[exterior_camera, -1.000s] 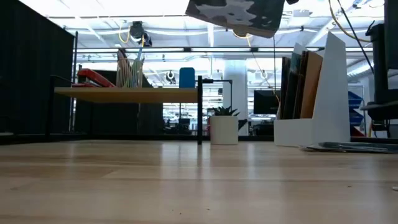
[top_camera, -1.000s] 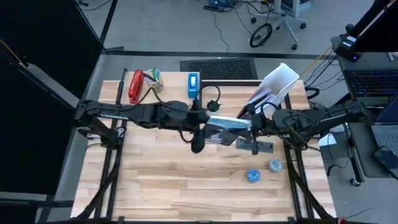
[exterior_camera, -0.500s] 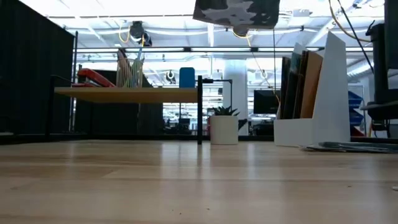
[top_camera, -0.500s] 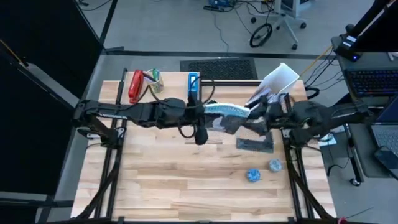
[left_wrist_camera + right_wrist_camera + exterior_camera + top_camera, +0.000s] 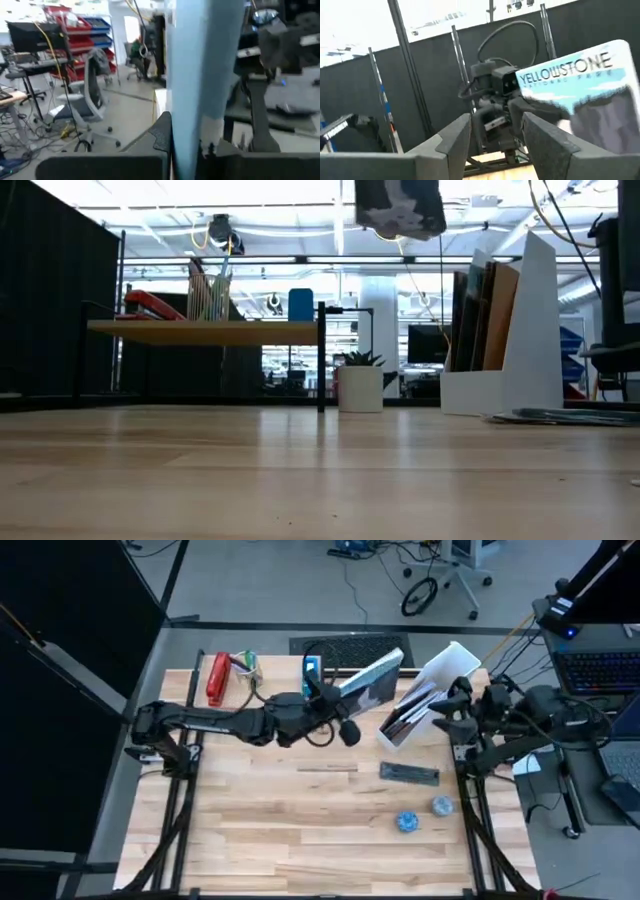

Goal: Stock shelves
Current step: Put the blue book into the white book shelf

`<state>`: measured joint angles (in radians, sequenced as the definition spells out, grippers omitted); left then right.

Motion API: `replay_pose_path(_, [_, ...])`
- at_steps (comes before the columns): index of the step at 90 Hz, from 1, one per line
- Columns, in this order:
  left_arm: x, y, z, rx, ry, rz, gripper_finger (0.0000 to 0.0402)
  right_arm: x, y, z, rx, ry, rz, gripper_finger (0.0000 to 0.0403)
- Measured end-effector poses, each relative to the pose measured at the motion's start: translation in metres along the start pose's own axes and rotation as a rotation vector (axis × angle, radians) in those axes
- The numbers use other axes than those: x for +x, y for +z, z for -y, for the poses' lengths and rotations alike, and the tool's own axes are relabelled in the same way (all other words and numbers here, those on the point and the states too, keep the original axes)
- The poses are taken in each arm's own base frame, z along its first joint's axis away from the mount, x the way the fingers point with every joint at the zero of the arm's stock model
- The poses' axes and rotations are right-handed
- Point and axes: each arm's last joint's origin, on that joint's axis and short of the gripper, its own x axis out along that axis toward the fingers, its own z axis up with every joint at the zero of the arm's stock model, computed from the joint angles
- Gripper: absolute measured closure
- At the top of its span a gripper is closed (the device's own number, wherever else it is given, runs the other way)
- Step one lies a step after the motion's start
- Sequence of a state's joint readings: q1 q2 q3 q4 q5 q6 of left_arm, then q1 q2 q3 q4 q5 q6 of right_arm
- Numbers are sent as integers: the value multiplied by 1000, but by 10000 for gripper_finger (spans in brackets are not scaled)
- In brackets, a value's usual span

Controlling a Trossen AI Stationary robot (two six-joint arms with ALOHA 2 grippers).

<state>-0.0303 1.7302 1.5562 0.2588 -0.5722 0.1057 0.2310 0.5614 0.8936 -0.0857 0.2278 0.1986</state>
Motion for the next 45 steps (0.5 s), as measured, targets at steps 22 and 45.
replay_pose_path(22, [27, -41, 9, 61, 45, -46, 397, 2, -5, 1, -12, -11, -50, 238])
replay_pose_path(45, [47, -69, 11, -5, -15, -40, 397, 2, -18, 3, -96, -34, -172, 238])
